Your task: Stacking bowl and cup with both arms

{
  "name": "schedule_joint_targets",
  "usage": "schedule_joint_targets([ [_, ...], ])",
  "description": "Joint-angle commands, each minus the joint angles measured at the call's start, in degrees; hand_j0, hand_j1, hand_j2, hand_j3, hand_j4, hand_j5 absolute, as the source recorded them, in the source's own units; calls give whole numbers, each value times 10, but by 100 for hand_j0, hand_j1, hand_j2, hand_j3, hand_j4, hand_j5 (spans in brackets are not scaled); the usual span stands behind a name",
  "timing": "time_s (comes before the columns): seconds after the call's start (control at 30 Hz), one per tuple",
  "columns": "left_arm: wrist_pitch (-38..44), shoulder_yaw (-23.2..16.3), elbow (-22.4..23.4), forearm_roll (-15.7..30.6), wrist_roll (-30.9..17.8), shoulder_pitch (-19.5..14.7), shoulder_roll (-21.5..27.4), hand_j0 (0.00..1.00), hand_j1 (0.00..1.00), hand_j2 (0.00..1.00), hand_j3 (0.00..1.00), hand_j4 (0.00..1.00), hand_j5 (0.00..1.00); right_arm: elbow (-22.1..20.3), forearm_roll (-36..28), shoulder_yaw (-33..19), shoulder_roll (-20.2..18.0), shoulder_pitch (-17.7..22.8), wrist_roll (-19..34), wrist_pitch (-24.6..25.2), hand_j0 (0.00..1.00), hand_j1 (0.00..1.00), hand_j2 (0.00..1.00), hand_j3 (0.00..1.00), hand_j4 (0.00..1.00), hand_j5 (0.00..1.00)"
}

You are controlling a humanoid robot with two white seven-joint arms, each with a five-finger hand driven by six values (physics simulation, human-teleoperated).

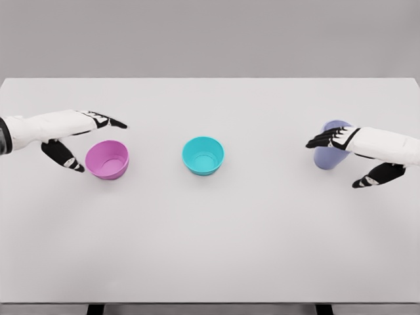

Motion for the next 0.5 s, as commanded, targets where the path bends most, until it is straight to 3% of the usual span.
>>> schedule_joint_targets([
  [0.0,78,-8,-1,14,0,0,0,99,99,99,99,99,99,-2,-8,-113,34,4,-1,3,100,100,100,100,100,100],
  [0.27,122,-21,-9,12,0,0,-2,96,96,96,96,96,96,-1,-8,-120,34,10,-1,3,100,100,100,100,100,100],
  [0.47,151,-31,-31,-32,0,-1,-4,95,95,95,95,95,95,-1,-7,-120,34,15,-1,3,100,100,100,100,100,100],
])
